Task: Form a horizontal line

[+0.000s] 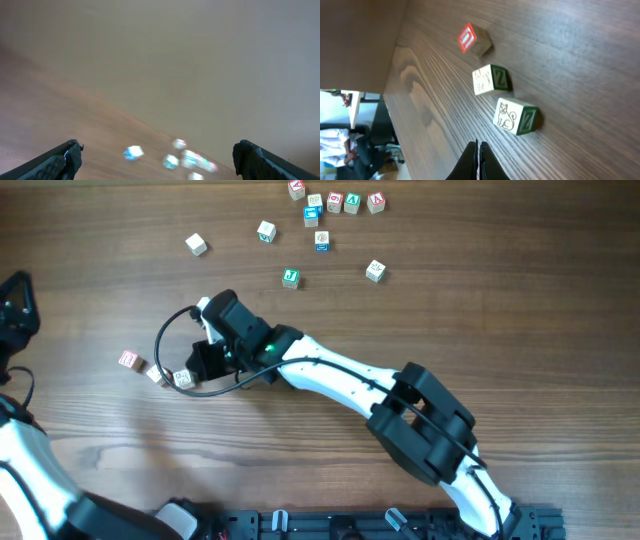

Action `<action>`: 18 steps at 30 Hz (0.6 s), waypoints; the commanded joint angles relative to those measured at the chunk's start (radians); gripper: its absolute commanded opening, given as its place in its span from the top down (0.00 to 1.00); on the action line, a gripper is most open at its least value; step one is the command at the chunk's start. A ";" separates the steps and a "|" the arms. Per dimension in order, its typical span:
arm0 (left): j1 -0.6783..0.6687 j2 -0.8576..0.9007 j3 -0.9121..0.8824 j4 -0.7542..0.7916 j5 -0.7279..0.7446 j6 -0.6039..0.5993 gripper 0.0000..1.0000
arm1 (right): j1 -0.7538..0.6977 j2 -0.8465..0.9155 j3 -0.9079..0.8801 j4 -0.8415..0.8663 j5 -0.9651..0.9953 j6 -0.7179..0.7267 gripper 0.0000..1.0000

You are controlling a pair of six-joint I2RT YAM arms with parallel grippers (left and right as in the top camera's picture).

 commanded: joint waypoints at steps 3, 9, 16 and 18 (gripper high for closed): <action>-0.068 -0.060 0.010 -0.031 0.142 -0.099 0.00 | 0.052 0.039 0.000 0.003 0.024 0.009 0.95; -0.114 -0.052 0.010 -0.050 0.141 -0.087 0.00 | 0.070 0.047 0.001 0.029 0.038 0.040 0.95; -0.120 -0.026 0.010 -0.053 0.141 -0.087 0.00 | 0.098 0.055 0.001 -0.034 -0.013 0.121 0.95; -0.120 -0.017 0.010 -0.053 0.141 -0.087 0.00 | 0.098 0.066 0.001 -0.031 -0.015 0.177 0.95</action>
